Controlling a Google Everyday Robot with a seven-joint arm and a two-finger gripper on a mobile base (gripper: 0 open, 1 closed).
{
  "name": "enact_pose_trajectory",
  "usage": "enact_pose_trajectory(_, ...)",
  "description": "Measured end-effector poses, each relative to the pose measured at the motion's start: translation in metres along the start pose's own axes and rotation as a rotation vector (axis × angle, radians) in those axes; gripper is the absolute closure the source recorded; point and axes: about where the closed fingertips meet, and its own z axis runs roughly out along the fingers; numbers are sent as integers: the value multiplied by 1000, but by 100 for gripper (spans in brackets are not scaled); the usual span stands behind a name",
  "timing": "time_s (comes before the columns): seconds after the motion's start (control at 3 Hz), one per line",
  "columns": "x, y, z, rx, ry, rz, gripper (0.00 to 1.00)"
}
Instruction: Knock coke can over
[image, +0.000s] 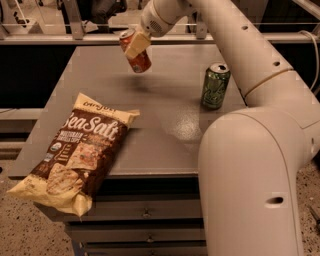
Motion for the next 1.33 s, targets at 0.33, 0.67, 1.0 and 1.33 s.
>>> enact_pose_trajectory(0.33, 31, 20, -16, -63, 160, -80, 100)
enact_pose_trajectory(0.67, 53, 27, -30, -87, 298, -143, 100)
enact_pose_trajectory(1.0, 64, 32, -26, -111, 390, -194, 100)
enact_pose_trajectory(1.33, 68, 37, -10, -141, 439, -223, 82)
